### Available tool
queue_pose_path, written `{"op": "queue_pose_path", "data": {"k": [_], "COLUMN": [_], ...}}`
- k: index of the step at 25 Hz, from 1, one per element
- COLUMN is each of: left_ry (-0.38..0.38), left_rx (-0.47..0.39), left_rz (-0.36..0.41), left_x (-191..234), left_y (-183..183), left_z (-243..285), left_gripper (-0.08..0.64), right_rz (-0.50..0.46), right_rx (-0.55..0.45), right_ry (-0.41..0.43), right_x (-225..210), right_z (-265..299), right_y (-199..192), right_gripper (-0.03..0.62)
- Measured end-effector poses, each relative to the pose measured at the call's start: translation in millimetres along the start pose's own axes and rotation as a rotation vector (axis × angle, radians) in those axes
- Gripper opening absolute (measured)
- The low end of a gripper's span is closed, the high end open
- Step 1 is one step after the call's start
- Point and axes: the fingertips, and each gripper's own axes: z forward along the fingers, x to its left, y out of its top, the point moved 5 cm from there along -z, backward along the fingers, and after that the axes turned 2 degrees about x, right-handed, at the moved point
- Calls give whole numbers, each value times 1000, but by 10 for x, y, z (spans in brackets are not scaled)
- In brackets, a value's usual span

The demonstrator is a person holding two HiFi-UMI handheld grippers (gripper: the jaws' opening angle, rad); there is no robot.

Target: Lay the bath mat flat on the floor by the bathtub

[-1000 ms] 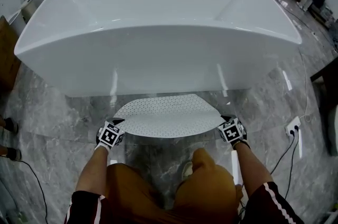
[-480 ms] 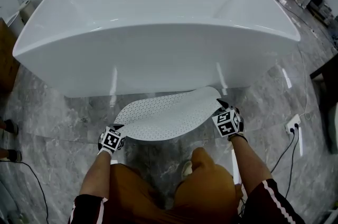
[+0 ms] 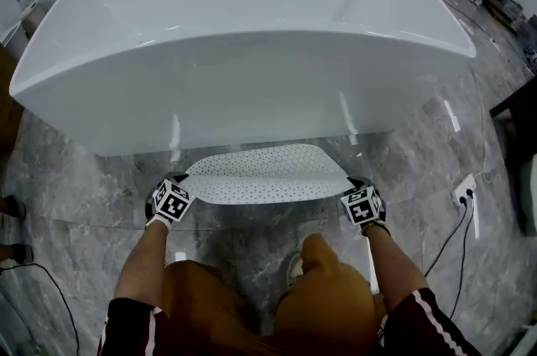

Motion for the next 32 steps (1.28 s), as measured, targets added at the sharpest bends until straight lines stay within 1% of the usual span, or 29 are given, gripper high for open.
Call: {"op": "queue_pose_path", "data": {"k": [3, 5, 7, 10, 13, 17, 20, 23, 26, 30, 32], "left_ry": [59, 86, 82, 46, 15, -20, -52, -56, -51, -41, -36], "left_rx": [-28, -37, -29, 16, 66, 84, 90, 97, 103, 116, 113], "left_rz": [78, 121, 152, 182, 163, 95, 75, 69, 58, 76, 68], "left_x": [268, 386, 422, 300, 120, -90, -250, -346, -394, -317, -253], "left_y": [271, 361, 325, 101, -189, -499, -631, -674, -688, -679, -669], "left_z": [-72, -138, -172, -129, -60, -10, 34, 70, 98, 121, 114], "left_gripper": [26, 26, 26, 28, 30, 32, 37, 38, 38, 38, 41], "right_rz": [10, 10, 19, 16, -18, -105, -192, -240, -247, -227, -218], "right_rx": [12, 14, 14, 15, 36, 49, 45, 32, 40, 77, 98], "right_ry": [26, 45, 58, 64, 75, 49, 10, -19, -16, -5, 6], "right_x": [93, 161, 210, 231, 282, 294, 219, 177, 208, 241, 266], "right_z": [29, 40, 58, 81, 86, 115, 138, 145, 168, 213, 240], "right_y": [-50, -37, -23, -9, -9, 74, 225, 398, 419, 231, 119], "right_gripper": [31, 31, 31, 31, 31, 31, 31, 31, 31, 31, 31]}}
